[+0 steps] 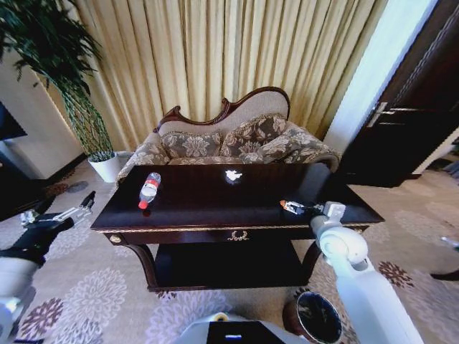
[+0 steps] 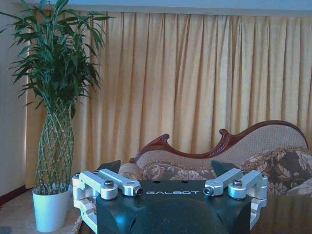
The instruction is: Move to the front of the table and place the trash on the table into the trash bin.
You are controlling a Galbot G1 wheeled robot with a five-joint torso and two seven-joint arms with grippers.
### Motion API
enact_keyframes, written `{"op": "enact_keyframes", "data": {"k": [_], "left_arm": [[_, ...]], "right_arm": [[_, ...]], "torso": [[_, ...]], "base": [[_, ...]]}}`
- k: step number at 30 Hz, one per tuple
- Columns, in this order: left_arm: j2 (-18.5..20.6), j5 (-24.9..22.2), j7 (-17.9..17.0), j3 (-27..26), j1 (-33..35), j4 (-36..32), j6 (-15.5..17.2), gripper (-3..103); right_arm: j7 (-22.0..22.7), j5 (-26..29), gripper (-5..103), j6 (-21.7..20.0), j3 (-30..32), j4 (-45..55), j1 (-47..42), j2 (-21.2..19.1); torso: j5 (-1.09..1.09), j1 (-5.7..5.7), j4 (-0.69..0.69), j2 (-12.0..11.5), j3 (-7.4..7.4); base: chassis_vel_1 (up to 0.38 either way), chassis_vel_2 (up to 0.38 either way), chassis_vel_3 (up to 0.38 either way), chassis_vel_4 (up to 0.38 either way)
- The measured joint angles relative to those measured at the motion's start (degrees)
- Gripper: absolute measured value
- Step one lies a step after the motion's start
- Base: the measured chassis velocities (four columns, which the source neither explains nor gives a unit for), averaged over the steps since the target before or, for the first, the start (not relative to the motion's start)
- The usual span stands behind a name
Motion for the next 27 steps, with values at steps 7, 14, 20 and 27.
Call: {"op": "enact_keyframes", "data": {"k": [7, 14, 20, 27], "left_arm": [[-0.18, -0.14, 0.23, -0.08, 0.13, -0.01, -0.26, 100], [-0.12, -0.35, 0.30, -0.21, 0.13, 0.03, -0.45, 100], [-0.14, -0.47, 0.38, 0.00, 0.06, -0.10, -0.49, 100], [-0.15, -0.86, 0.38, -0.33, 0.25, -0.12, -1.02, 100]], "right_arm": [[-0.82, -1.64, 100, -0.18, -1.40, -1.74, 0.92, 0.02], [-0.97, -2.82, 100, -0.05, -1.31, -2.63, 0.80, 0.16], [-1.45, -3.98, 89, 0.42, -0.70, -2.62, -0.09, 0.08], [-2.23, -4.93, 62, 0.66, -0.62, -2.40, -0.64, 0.26]], "torso": [[0.00, 0.00, 0.00, 0.00, 0.00], [0.00, 0.00, 0.00, 0.00, 0.00], [0.00, 0.00, 0.00, 0.00, 0.00], [0.00, 0.00, 0.00, 0.00, -0.01]], "base": [[0.000, 0.000, 0.000, 0.000], [0.000, 0.000, 0.000, 0.000], [0.000, 0.000, 0.000, 0.000], [0.000, 0.000, 0.000, 0.000]]}}
